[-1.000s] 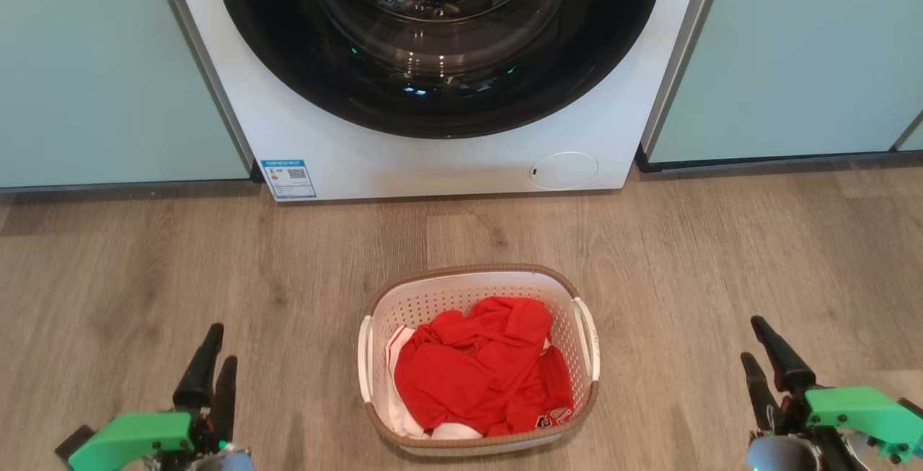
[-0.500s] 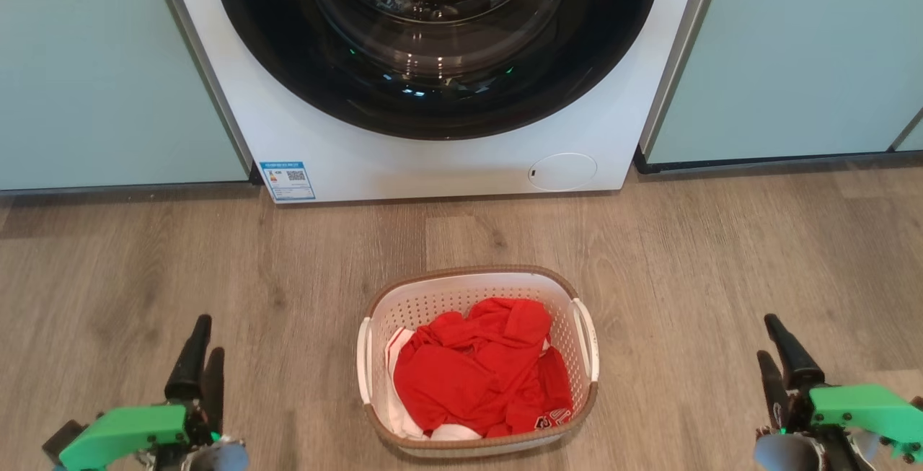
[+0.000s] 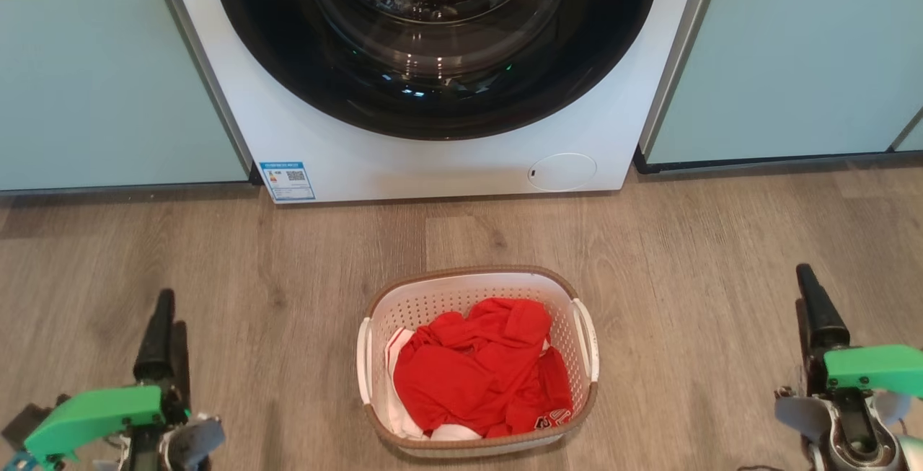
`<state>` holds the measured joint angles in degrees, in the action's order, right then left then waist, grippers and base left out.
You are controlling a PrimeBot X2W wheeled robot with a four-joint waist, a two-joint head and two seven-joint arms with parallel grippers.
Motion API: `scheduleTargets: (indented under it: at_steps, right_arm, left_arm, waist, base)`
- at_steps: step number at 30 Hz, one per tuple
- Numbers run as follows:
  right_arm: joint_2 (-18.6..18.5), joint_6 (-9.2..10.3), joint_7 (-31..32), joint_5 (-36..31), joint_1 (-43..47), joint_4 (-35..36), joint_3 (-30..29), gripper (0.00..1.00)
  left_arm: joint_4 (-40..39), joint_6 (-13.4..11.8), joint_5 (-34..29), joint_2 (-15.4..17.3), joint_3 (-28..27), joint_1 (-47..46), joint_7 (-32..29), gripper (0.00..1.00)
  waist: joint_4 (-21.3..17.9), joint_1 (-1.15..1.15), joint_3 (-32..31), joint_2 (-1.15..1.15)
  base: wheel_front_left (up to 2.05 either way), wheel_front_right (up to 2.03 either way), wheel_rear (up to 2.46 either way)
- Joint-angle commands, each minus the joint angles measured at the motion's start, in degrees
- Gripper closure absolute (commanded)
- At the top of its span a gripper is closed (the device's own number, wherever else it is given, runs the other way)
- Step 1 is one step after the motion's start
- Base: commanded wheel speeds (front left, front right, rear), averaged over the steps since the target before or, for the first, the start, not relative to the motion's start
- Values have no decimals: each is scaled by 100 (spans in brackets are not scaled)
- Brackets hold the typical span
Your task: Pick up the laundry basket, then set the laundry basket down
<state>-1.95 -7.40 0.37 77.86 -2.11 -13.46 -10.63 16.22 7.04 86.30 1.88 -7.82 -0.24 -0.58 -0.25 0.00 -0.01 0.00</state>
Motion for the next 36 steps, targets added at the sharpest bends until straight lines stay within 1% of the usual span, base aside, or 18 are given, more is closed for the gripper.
scheduleTargets:
  at_steps: [1, 9, 17, 25, 28, 29, 30, 32, 33, 36]
  right_arm:
    - [-38, -3, -52, -149, -308, 279, 5, 0]
    - [-43, -3, -186, -1061, -418, 738, 184, 0]
    - [-48, -4, -321, -2157, -557, 1200, 523, 0]
    - [-67, -4, -455, -3230, -682, 1609, 940, 0]
    - [-93, -5, -505, -3563, -722, 1704, 1056, 0]
    - [-140, -5, -539, -3804, -748, 1770, 1156, 0]
    - [-164, -5, -556, -3926, -759, 1800, 1210, 0]
    - [-166, -5, -589, -4081, -766, 1856, 1291, 0]
    - [-166, -5, -589, -4081, -766, 1856, 1291, 0]
    - [-141, -5, -640, -4324, -755, 1913, 1315, 0]
  left_arm:
    - [-236, 13, -88, 68, -112, -312, 56, 0]
    - [-607, 16, -595, 71, -186, -380, 192, 0]
    - [-1001, 19, -1280, 74, -253, -448, 328, 0]
    - [-1493, 2, -2130, 77, -235, -496, 463, 0]
    - [-1708, -102, -2548, 78, -156, -520, 514, 0]
    - [-1855, -214, -2864, 78, -28, -529, 548, 0]
    - [-1902, -281, -2989, 79, 55, -517, 565, 0]
    - [-1957, -406, -3319, 79, 218, -484, 599, 0]
    - [-1957, -406, -3319, 79, 218, -484, 599, 0]
    - [-2074, -618, -3820, 80, 454, -485, 650, 0]
  waist:
    - [5, 0, -1, 0]
    - [42, 0, 5, 0]
    - [87, 0, 15, 0]
    - [116, 0, 28, 0]
    - [118, 0, 40, 0]
    - [118, 0, 49, 0]
    - [119, 0, 52, 0]
    - [118, 0, 54, 0]
    - [118, 0, 54, 0]
    - [112, 0, 56, 0]
  base:
    - [0, 0, 0]
    - [0, 0, 0]
    - [0, 0, 0]
    - [0, 0, 0]
    - [0, 0, 0]
    - [0, 0, 0]
    - [0, 0, 0]
    - [0, 0, 0]
    - [0, 0, 0]
    - [0, 0, 0]
